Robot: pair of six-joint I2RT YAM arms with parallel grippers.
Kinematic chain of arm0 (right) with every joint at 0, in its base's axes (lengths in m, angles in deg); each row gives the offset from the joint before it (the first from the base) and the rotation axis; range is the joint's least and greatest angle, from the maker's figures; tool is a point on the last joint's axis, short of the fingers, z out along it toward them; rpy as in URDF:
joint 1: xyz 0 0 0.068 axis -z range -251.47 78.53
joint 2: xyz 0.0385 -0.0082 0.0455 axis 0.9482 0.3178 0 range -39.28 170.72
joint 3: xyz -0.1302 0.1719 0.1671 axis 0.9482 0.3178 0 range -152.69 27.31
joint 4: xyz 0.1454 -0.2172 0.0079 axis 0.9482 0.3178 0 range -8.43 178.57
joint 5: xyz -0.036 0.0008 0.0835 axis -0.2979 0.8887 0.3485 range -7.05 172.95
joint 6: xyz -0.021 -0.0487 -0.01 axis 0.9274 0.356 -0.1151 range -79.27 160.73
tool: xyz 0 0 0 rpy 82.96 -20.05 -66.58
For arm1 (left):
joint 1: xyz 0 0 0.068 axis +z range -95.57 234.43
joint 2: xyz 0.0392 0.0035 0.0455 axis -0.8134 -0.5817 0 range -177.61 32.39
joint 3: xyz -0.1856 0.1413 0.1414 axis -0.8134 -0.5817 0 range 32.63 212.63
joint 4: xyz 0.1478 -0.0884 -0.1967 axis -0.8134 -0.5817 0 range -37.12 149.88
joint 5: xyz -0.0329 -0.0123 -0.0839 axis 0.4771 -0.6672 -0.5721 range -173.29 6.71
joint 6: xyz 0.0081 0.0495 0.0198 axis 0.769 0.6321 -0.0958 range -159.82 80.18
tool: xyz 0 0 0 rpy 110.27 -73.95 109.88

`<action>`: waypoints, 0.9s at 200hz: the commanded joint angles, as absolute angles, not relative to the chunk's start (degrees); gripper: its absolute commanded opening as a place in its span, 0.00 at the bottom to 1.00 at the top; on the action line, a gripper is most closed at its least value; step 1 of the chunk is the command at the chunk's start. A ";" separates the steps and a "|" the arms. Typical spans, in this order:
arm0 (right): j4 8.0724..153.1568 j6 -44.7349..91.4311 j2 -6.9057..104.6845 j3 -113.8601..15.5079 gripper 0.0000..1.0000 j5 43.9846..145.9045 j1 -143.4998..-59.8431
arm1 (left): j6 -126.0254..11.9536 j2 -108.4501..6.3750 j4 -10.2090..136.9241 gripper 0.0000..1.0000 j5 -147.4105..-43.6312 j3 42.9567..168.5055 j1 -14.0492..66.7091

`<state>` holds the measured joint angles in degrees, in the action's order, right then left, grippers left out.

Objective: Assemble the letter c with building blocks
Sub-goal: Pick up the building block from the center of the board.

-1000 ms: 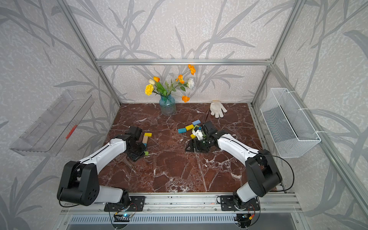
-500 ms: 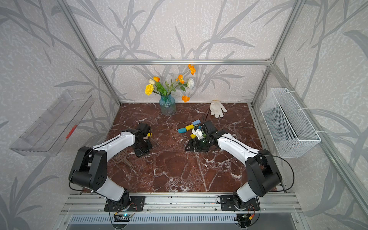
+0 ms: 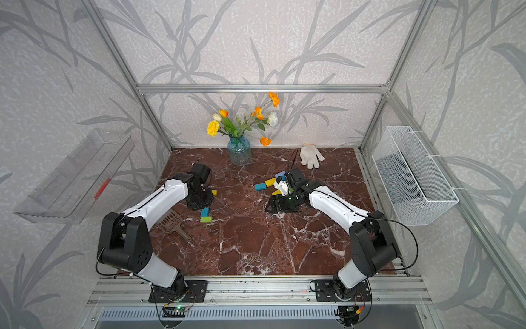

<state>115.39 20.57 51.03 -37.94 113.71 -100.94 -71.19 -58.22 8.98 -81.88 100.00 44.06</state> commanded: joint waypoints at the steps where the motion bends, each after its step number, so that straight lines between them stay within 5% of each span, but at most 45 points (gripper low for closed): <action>1: 118.17 21.71 51.34 -39.56 0.80 111.32 -101.38 | -66.56 -56.83 6.92 0.27 -82.43 101.58 45.96; 180: 118.63 22.51 59.74 -48.59 0.74 86.21 -106.28 | -54.47 -61.04 12.25 0.37 -87.57 103.68 48.21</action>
<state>117.57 20.66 57.15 -44.54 92.99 -105.64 -56.68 -60.45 10.93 -85.79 102.40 48.04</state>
